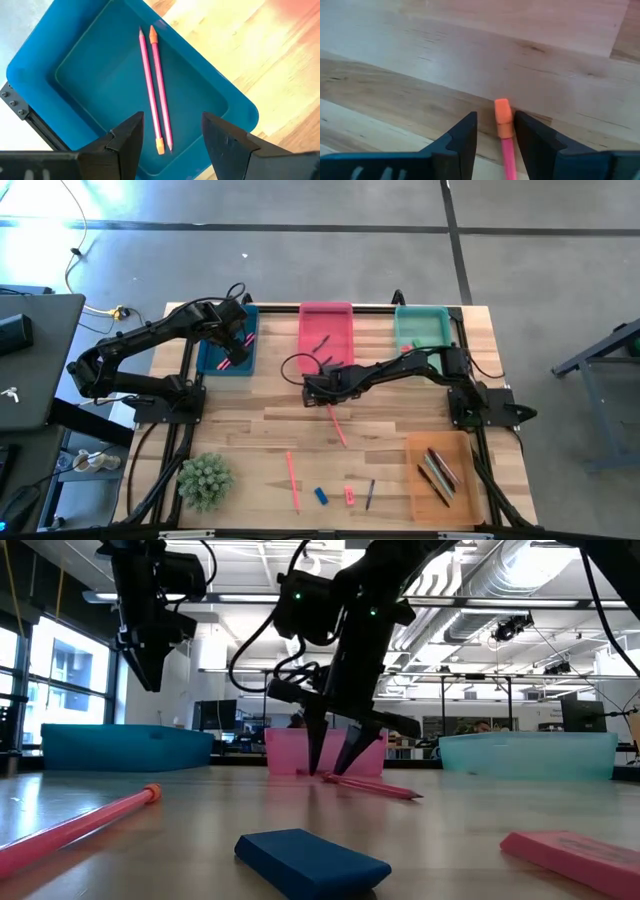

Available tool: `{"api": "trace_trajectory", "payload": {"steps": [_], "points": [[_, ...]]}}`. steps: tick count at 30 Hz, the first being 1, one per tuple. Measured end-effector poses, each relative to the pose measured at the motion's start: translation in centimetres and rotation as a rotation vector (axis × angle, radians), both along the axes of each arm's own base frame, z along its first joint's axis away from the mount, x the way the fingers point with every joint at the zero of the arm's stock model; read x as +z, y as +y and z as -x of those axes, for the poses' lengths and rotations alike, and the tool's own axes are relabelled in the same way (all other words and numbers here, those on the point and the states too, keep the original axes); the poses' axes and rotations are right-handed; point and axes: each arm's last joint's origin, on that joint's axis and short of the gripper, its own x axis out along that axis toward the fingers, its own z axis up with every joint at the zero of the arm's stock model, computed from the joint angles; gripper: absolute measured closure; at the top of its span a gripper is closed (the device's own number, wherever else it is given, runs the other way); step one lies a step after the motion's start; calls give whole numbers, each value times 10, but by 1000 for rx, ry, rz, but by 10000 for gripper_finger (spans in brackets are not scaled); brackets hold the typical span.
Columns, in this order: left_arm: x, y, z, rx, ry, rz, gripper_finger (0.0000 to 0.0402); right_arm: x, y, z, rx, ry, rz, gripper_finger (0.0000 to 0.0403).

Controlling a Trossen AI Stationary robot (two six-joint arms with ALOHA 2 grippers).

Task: Sort crayons/erasers/pens/pencils in bins
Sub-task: Put the pink pencil into the blue bin

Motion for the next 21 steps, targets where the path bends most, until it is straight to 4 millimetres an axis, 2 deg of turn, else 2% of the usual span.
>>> {"api": "trace_trajectory", "payload": {"steps": [4,13,21], "points": [[0,0,0,-7,1,1,214,1,-3,2,29,38,-15,298],[0,-1,-1,-15,-17,20,214,-1,-10,4,86,70,-17,385],[-1,-3,-3,-43,-84,89,214,3,-9,2,147,74,-20,395]]}}
